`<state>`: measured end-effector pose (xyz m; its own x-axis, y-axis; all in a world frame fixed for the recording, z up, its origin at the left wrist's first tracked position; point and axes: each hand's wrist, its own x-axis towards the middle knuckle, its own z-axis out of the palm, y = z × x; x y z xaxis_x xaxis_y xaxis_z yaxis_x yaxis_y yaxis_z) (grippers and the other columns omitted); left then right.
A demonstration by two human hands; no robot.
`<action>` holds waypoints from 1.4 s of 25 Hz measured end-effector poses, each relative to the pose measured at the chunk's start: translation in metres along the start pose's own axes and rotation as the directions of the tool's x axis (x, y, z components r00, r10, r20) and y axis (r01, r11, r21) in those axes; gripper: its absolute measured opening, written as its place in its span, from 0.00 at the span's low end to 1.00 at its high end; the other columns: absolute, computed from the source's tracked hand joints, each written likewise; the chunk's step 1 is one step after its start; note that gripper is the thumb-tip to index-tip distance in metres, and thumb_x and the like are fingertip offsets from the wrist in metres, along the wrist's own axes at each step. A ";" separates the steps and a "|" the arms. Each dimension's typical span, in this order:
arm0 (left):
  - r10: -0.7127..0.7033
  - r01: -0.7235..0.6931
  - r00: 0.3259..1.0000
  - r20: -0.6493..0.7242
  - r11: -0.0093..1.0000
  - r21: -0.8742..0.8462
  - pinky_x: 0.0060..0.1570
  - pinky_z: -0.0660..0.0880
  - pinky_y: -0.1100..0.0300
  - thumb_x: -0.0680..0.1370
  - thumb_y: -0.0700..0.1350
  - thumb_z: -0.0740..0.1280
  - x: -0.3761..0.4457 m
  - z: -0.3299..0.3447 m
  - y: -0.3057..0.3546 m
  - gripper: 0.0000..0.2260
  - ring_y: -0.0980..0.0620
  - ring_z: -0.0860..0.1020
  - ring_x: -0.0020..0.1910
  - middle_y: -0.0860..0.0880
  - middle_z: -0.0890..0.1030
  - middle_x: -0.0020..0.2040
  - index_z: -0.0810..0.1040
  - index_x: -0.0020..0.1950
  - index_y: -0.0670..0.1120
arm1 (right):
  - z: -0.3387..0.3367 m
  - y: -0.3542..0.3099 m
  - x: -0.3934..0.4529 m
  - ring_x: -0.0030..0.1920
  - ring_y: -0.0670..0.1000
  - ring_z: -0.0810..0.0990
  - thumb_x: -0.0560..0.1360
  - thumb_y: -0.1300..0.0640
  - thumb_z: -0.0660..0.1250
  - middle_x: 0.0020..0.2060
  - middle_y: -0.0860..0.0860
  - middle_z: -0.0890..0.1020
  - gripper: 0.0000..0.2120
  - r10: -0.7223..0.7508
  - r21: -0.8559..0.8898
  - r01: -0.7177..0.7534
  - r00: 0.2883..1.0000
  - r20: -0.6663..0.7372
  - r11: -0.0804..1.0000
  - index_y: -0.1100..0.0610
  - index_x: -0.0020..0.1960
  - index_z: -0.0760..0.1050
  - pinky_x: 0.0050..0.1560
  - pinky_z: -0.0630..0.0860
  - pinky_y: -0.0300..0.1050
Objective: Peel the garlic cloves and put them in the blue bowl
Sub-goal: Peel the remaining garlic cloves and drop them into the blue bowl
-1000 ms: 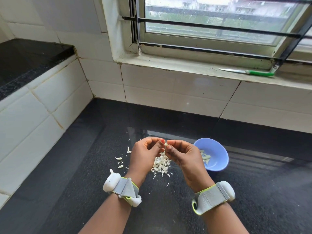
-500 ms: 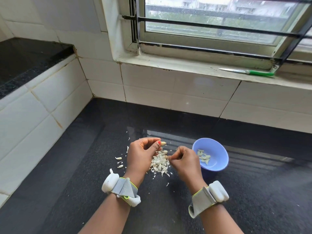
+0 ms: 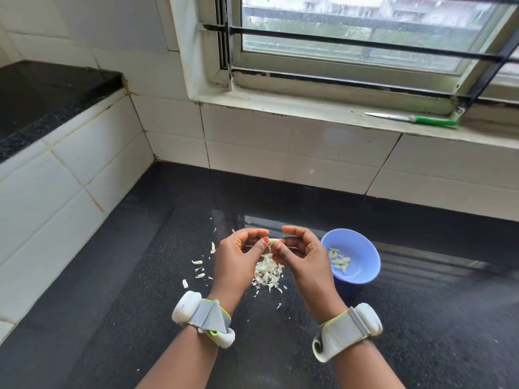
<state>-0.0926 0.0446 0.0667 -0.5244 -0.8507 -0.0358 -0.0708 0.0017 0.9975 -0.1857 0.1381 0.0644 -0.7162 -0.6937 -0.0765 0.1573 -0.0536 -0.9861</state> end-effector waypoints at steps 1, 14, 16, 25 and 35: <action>-0.019 0.020 1.000 0.018 0.999 -0.043 0.38 0.78 0.61 0.75 0.37 0.70 -0.001 0.001 0.001 0.06 0.48 0.83 0.42 0.46 0.84 0.41 0.82 0.47 0.48 | 0.000 -0.002 0.000 0.43 0.52 0.84 0.73 0.68 0.71 0.40 0.55 0.83 0.14 0.003 0.018 -0.003 1.000 -0.016 1.000 0.57 0.56 0.76 0.44 0.81 0.43; -0.306 0.337 0.927 0.216 0.933 -0.124 0.54 0.76 0.54 0.71 0.68 0.47 -0.006 0.006 0.004 0.31 0.51 0.79 0.56 0.50 0.80 0.58 0.76 0.59 0.51 | -0.073 -0.015 0.018 0.41 0.51 0.81 0.73 0.64 0.69 0.39 0.50 0.82 0.09 -0.240 -0.720 -0.077 0.914 -0.328 0.690 0.53 0.51 0.77 0.40 0.70 0.38; -0.426 0.526 0.842 0.331 0.783 -0.331 0.56 0.76 0.51 0.72 0.70 0.42 -0.006 0.006 0.006 0.36 0.46 0.78 0.58 0.46 0.80 0.59 0.75 0.62 0.49 | -0.091 -0.009 0.022 0.48 0.59 0.80 0.74 0.63 0.66 0.45 0.56 0.83 0.08 -0.147 -0.839 -0.235 0.927 -0.345 0.490 0.54 0.51 0.79 0.43 0.67 0.42; -0.505 0.674 0.734 0.454 0.624 -0.395 0.57 0.75 0.51 0.73 0.71 0.39 -0.003 0.001 -0.002 0.42 0.46 0.78 0.59 0.44 0.81 0.59 0.75 0.65 0.43 | -0.053 -0.007 0.018 0.45 0.48 0.80 0.72 0.62 0.73 0.43 0.47 0.80 0.07 -0.413 -0.802 0.262 0.910 0.020 0.537 0.52 0.47 0.83 0.46 0.74 0.41; -0.411 0.445 0.892 0.190 0.873 -0.201 0.41 0.74 0.61 0.79 0.50 0.64 -0.025 -0.016 -0.017 0.10 0.53 0.81 0.44 0.51 0.85 0.46 0.83 0.48 0.46 | -0.016 0.023 0.028 0.41 0.50 0.82 0.68 0.71 0.72 0.40 0.48 0.84 0.12 -0.289 -0.860 0.281 0.943 0.165 0.426 0.54 0.43 0.84 0.40 0.74 0.39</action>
<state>-0.0647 0.0577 0.0521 -0.6001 -0.6592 -0.4531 -0.1247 -0.4824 0.8670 -0.2132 0.1293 0.0371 -0.6085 -0.7575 0.2367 -0.7190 0.3999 -0.5685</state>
